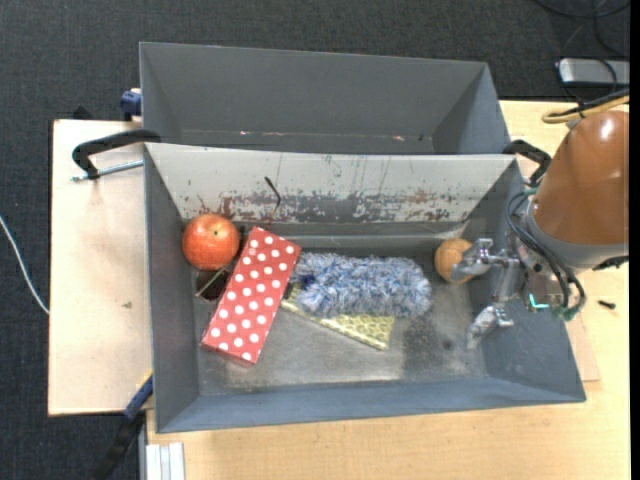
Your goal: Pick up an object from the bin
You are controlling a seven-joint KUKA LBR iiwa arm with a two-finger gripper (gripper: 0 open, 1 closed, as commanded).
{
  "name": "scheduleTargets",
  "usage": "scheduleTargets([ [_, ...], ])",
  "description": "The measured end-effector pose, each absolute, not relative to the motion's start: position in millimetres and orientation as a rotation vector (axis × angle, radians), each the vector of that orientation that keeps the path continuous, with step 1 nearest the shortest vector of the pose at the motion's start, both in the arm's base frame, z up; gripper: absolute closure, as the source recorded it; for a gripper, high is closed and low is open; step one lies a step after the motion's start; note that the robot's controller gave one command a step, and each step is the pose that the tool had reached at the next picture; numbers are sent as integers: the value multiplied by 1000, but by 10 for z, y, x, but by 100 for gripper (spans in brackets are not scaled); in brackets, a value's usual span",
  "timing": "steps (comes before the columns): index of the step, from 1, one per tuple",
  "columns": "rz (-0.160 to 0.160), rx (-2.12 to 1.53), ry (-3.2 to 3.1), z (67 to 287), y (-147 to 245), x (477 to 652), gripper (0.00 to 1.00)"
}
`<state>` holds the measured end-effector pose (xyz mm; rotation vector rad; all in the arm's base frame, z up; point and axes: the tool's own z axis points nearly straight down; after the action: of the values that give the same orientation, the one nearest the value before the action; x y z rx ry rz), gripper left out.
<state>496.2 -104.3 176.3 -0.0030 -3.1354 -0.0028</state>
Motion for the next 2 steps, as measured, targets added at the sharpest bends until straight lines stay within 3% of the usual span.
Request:
scheduleTargets([
  [1, -1, -1, -3143, 1796, -1040, 4980, 0],
  [2, 2, -19, -3151, 1534, -581, 5369, 0],
])
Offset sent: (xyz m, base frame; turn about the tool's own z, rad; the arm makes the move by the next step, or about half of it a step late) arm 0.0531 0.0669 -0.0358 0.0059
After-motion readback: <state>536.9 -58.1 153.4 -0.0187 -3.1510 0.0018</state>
